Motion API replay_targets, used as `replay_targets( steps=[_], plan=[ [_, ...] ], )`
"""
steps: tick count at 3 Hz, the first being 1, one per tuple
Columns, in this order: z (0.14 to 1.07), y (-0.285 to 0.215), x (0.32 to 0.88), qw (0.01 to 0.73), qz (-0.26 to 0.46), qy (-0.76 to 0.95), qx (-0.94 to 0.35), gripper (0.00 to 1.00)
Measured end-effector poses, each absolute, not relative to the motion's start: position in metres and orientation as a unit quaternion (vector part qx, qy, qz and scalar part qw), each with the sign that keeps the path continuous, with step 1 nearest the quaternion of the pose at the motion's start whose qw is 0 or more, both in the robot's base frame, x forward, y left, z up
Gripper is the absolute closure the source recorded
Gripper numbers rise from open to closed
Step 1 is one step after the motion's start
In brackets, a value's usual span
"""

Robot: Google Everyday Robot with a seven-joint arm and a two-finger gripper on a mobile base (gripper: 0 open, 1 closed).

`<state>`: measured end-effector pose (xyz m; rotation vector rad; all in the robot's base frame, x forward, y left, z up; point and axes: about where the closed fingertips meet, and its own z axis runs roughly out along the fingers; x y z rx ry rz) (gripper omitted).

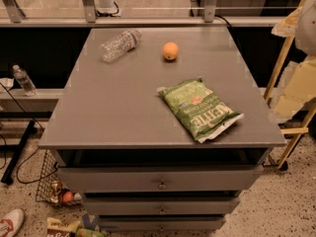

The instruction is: Pick green jalapeno chip bag

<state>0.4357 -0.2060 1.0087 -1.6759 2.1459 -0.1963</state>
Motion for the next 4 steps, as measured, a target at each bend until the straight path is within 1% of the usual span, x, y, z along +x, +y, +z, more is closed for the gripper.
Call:
replay_targets(
  steps=[1, 2, 4],
  plan=[
    [1.009, -0.206, 0.436, 0.204, -0.070, 0.769, -0.601, 0.00],
    [0.995, -0.197, 0.449, 0.203, -0.053, 0.766, -0.608, 0.00],
    [0.929, -0.192, 0.482, 0.159, -0.019, 0.785, -0.599, 0.00]
  ],
)
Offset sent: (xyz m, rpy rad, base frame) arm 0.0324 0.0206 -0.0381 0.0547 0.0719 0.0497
